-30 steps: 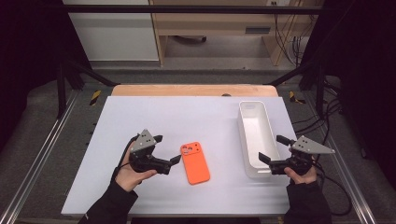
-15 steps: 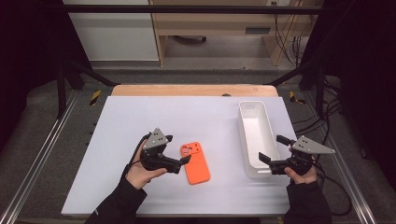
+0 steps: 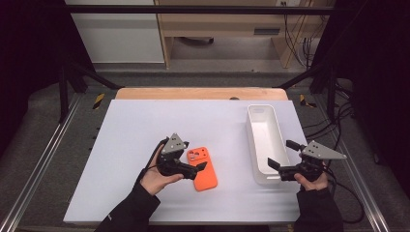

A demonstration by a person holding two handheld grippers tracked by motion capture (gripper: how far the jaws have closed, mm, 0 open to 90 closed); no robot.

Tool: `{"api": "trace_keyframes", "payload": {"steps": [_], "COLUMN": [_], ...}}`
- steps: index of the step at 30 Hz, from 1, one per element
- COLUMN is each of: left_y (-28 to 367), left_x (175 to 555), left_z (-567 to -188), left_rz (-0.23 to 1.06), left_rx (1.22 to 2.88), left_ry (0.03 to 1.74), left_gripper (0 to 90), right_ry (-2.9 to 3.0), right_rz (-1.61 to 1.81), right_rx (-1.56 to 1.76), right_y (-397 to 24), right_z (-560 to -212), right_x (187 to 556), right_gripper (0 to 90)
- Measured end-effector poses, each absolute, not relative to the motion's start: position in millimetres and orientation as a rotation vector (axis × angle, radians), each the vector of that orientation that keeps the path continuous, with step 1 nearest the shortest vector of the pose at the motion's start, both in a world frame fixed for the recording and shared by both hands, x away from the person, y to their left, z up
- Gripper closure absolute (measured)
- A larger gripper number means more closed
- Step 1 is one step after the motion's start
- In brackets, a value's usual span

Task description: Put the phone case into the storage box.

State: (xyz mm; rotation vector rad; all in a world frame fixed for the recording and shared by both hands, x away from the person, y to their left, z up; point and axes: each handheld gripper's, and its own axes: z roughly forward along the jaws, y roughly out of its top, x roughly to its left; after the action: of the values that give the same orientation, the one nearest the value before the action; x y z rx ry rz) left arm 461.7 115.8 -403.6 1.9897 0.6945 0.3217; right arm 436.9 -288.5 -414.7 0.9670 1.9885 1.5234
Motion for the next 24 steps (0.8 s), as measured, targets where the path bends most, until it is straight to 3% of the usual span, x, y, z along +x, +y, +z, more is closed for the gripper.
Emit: {"api": "trace_keyframes", "payload": {"steps": [9,24], "left_y": [95.9,74.4], "left_x": [463.8,466.6], "left_z": [-412.2,-428.0], "left_rz": [0.316,0.319], "left_rx": [2.039,2.113], "left_ry": [0.685,0.690], "left_gripper": [11.6,32.4], "right_ry": [1.991,1.991], "right_rz": [1.524,1.527], "right_rx": [0.969,0.967], "right_y": [-288.2,-288.4], "right_z": [-414.9,-415.0], "right_x": [436.9,437.1], "right_gripper": [0.4,0.4]}}
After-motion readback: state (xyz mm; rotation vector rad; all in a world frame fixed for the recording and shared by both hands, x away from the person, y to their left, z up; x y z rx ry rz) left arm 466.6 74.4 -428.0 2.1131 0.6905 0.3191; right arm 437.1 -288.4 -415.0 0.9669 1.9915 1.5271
